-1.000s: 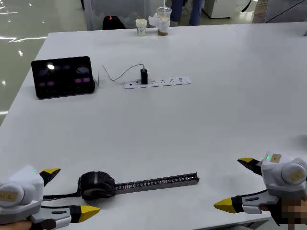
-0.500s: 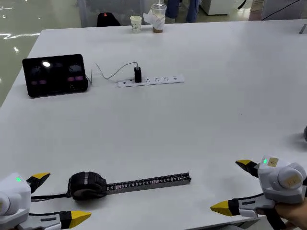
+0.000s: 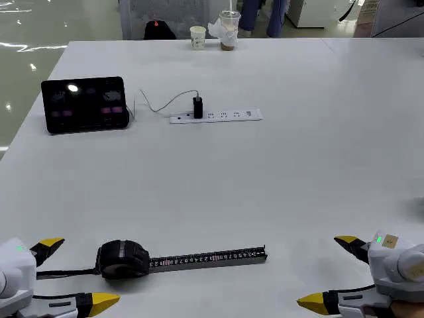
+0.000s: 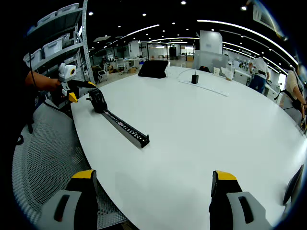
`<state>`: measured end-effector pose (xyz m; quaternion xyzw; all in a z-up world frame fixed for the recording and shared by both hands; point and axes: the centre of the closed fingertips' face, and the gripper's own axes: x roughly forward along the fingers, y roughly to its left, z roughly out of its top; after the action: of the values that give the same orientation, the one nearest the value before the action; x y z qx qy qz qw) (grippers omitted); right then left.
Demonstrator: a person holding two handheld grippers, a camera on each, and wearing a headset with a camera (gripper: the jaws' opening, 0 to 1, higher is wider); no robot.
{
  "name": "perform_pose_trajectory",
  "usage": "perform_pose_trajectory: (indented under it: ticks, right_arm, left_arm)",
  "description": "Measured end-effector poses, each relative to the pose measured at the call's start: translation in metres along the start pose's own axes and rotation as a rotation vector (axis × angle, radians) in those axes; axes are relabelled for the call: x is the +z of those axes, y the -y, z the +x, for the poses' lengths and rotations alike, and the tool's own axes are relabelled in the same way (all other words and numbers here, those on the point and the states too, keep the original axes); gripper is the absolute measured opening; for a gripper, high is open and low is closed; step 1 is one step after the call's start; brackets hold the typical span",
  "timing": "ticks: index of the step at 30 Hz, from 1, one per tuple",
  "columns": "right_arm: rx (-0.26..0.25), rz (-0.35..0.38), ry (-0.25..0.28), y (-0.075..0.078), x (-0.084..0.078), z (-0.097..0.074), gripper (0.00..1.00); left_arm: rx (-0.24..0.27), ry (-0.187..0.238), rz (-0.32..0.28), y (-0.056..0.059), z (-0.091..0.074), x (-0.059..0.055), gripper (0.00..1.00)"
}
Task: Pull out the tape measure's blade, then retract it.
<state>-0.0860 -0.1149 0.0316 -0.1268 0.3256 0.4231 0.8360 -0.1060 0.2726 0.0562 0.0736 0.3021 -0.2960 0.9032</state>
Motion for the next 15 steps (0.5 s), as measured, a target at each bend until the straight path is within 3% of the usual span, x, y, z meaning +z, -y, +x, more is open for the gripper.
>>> perform_pose_trajectory:
  ticks: [6, 9, 12, 15]
  right_arm:
    - [0.002, -0.012, -0.031, 0.001, -0.001, -0.002, 0.99]
    - [0.003, -0.027, -0.042, 0.003, -0.001, -0.003, 0.99]
    - [0.022, -0.068, -0.043, 0.003, 0.001, -0.002, 0.99]
    - [0.031, -0.077, -0.057, 0.005, 0.006, -0.001, 0.99]
  left_arm:
    - [0.031, -0.010, -0.019, -0.004, 0.002, 0.002, 0.99]
    - [0.064, -0.019, 0.008, -0.005, 0.005, 0.006, 0.93]
    - [0.057, 0.006, -0.005, 0.002, 0.007, 0.016, 0.97]
    - [0.055, -0.013, -0.012, 0.007, 0.011, 0.017, 0.98]
